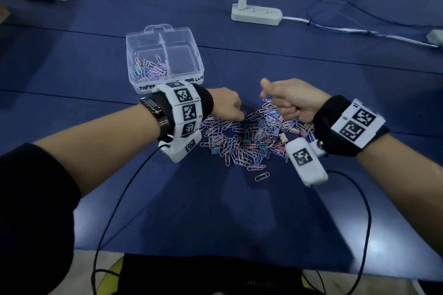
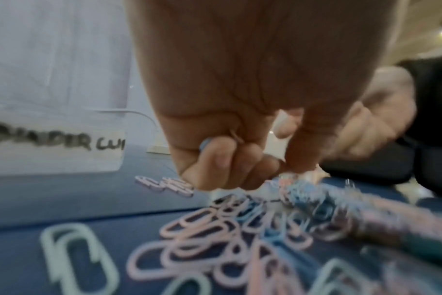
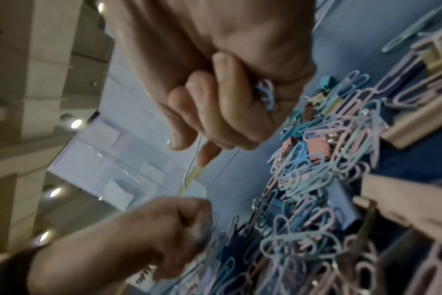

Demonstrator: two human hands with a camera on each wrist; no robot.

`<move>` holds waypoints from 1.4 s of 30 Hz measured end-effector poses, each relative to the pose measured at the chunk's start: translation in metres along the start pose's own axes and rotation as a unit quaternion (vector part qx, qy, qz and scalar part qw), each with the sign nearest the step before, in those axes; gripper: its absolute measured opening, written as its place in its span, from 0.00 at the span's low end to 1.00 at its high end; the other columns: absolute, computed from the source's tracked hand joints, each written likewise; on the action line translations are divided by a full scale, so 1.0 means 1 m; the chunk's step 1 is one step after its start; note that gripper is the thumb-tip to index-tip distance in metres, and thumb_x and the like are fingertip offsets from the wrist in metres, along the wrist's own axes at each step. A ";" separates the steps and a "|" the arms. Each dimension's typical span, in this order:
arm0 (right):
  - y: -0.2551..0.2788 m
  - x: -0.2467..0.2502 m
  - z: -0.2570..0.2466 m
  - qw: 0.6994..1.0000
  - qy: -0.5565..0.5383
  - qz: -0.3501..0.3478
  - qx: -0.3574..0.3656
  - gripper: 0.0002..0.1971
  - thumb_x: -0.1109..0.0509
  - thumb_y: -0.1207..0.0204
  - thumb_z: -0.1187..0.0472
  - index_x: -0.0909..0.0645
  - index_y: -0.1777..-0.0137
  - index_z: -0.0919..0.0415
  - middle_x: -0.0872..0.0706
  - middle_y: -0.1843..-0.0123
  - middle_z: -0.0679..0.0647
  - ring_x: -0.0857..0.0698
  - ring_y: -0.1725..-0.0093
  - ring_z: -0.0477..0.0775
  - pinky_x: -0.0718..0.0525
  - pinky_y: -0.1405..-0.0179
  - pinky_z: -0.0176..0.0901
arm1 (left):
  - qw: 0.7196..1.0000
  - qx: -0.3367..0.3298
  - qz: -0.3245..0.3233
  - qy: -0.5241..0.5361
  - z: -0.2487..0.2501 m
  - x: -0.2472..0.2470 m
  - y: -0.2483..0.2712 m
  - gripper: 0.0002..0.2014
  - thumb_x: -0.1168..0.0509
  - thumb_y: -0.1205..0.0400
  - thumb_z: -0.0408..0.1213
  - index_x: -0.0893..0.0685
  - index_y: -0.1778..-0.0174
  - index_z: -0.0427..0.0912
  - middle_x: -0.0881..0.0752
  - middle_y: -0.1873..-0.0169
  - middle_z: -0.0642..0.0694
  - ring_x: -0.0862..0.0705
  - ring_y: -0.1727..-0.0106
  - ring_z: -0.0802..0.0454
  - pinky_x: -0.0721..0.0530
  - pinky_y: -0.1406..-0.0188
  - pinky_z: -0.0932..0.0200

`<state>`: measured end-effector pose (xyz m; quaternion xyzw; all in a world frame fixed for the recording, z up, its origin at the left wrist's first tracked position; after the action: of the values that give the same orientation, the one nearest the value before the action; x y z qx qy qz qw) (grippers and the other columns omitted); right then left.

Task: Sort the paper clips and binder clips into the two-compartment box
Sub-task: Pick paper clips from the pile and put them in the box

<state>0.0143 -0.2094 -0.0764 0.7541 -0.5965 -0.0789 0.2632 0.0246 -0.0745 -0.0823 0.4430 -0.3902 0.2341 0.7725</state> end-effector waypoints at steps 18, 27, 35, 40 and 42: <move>-0.021 -0.073 -0.018 0.822 0.554 -0.030 0.127 0.14 0.31 0.27 0.46 0.24 0.49 0.54 0.22 0.54 0.49 0.24 0.54 0.53 0.31 0.57 0.43 | 0.830 0.033 0.143 0.538 -0.058 0.021 0.045 0.16 0.45 0.22 0.26 0.34 0.77 0.43 0.24 0.88 0.52 0.34 0.89 0.59 0.41 0.89 0.75; -0.014 -0.073 -0.012 0.831 0.535 -0.072 0.134 0.26 0.24 0.37 0.41 0.24 0.43 0.54 0.23 0.55 0.46 0.24 0.55 0.51 0.30 0.67 0.43 | 0.993 0.074 0.056 0.079 -0.045 -0.003 0.042 0.19 0.25 0.32 0.53 0.16 0.57 0.41 0.20 0.64 0.47 0.25 0.64 0.52 0.32 0.72 0.66; -0.008 -0.068 -0.017 0.825 0.542 -0.022 0.155 0.40 0.18 0.47 0.43 0.31 0.36 0.51 0.32 0.47 0.51 0.24 0.53 0.56 0.19 0.50 0.52 | 0.996 0.048 0.076 -0.015 -0.030 -0.007 0.033 0.29 0.21 0.38 0.56 0.32 0.77 0.39 0.28 0.78 0.49 0.30 0.76 0.54 0.35 0.79 0.63; -0.009 -0.073 -0.010 0.805 0.571 -0.061 0.151 0.33 0.21 0.39 0.45 0.27 0.36 0.52 0.30 0.47 0.51 0.24 0.48 0.57 0.27 0.53 0.45 | 0.998 0.031 0.059 0.011 -0.024 -0.016 0.031 0.22 0.22 0.35 0.51 0.30 0.77 0.48 0.26 0.76 0.53 0.28 0.75 0.59 0.33 0.79 0.66; -0.010 -0.074 -0.009 0.797 0.579 -0.058 0.162 0.28 0.23 0.35 0.48 0.25 0.37 0.55 0.26 0.44 0.54 0.22 0.46 0.58 0.28 0.54 0.44 | 0.998 0.027 0.050 -0.001 -0.021 -0.020 0.031 0.20 0.24 0.31 0.48 0.29 0.76 0.46 0.26 0.75 0.52 0.26 0.72 0.54 0.32 0.78 0.65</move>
<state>0.0063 -0.1360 -0.0882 0.7242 -0.2923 0.4546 0.4282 -0.0006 -0.0406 -0.0891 0.4435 -0.4059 0.2827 0.7474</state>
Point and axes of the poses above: each hand's wrist, its own y-axis away from the middle knuckle, its own x-axis out of the back of the hand, z = x × y, the point moved 5 cm from there along -y, towards the middle knuckle
